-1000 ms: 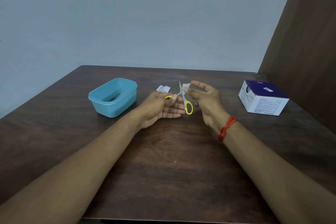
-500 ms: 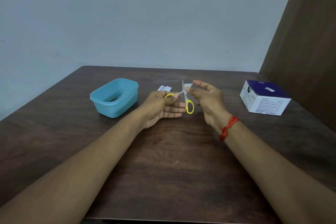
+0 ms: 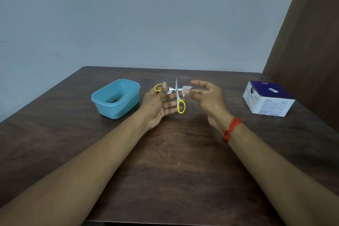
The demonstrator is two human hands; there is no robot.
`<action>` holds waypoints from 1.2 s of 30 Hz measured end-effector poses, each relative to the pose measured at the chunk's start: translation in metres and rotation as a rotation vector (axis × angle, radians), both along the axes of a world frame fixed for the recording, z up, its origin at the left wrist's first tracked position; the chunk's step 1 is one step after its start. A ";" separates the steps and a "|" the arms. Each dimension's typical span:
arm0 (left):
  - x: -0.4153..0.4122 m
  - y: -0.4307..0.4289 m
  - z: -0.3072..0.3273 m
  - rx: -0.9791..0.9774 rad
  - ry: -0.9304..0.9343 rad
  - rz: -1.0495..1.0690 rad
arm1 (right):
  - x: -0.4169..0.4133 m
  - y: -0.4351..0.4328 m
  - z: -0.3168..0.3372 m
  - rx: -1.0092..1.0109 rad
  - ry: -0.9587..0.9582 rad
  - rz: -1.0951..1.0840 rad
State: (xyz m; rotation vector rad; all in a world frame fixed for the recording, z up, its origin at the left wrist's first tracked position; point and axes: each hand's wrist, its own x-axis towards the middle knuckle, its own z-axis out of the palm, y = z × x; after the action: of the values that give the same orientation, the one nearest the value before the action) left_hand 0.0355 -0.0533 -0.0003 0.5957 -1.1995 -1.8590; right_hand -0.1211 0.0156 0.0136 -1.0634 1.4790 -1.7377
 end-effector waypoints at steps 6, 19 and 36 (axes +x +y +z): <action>0.004 -0.007 -0.001 -0.148 -0.135 -0.005 | -0.014 0.000 0.008 -0.021 0.120 -0.045; 0.006 -0.001 0.003 -0.294 -0.297 -0.117 | -0.013 0.002 0.005 0.146 0.162 0.149; 0.005 0.001 0.002 -0.287 -0.318 -0.161 | -0.013 -0.002 0.002 0.112 0.055 0.026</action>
State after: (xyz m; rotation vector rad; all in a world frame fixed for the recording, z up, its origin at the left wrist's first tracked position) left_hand 0.0401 -0.0519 0.0014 0.6639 -1.7337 -1.7175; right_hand -0.1344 0.0136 0.0153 -1.0744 1.5699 -1.5995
